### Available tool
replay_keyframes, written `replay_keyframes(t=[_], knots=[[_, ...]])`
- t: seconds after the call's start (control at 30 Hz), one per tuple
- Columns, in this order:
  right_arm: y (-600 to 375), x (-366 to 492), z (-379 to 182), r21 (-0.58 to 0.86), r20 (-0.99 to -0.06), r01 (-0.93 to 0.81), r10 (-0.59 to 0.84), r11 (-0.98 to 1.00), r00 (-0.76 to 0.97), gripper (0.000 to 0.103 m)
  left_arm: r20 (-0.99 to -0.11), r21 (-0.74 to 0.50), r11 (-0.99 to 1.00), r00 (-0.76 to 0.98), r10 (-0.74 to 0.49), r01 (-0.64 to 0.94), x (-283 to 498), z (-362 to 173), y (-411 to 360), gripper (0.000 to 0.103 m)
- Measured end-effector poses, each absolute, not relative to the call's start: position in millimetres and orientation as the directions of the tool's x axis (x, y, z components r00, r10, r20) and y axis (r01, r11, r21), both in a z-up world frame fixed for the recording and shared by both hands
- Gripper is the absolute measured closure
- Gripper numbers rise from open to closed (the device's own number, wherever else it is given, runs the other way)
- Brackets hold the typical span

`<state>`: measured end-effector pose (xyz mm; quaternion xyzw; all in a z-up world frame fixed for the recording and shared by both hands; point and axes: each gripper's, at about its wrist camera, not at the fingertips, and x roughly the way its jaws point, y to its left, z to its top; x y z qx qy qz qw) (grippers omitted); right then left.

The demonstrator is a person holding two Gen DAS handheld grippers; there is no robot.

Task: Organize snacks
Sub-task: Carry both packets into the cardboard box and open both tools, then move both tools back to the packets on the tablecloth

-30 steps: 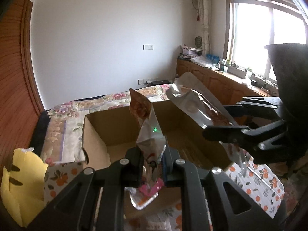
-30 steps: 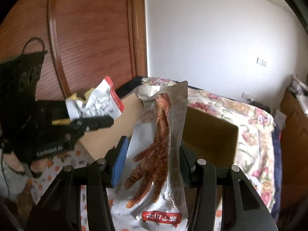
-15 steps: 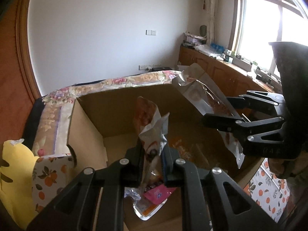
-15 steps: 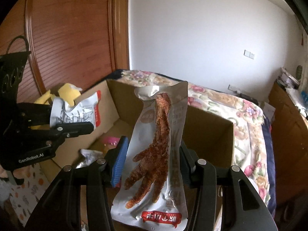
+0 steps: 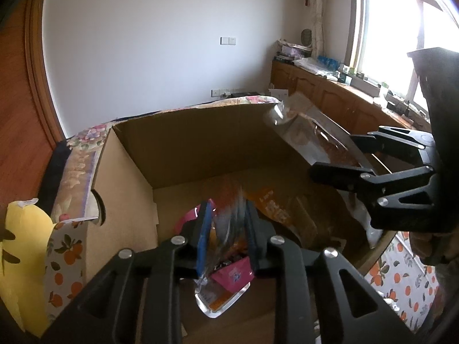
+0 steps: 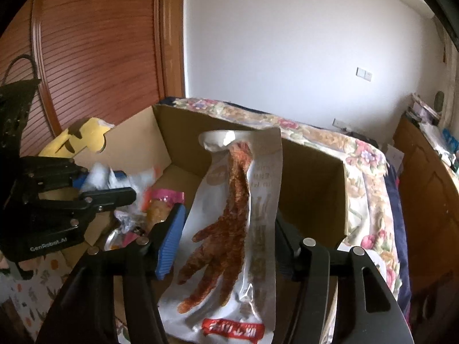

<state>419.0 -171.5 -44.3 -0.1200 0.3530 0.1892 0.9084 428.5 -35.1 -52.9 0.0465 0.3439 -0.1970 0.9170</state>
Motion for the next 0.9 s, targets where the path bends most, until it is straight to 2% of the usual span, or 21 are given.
replay_keyframes(t=[0.2, 0.27, 0.67, 0.9], knots=[[-185, 414, -41, -0.036, -0.673, -0.404, 0.276, 0.914, 0.686, 0.037, -0.632, -0.062, 0.919, 0.697, -0.339, 0.390, 415, -46, -27, 0.070], [-190, 406, -37, -0.029, -0.658, -0.399, 0.283, 0.916, 0.698, 0.034, -0.620, -0.075, 0.918, 0.703, -0.348, 0.388, 408, -42, -24, 0.069], [-227, 315, -6, 0.028, -0.586, -0.392, 0.333, 0.920, 0.739, 0.031, -0.586, -0.079, 0.914, 0.723, -0.366, 0.398, 339, -28, -12, 0.067], [-245, 255, -23, 0.057, -0.602, -0.391, 0.344, 0.919, 0.721, 0.027, -0.593, -0.082, 0.892, 0.697, -0.402, 0.445, 288, -39, -31, 0.067]])
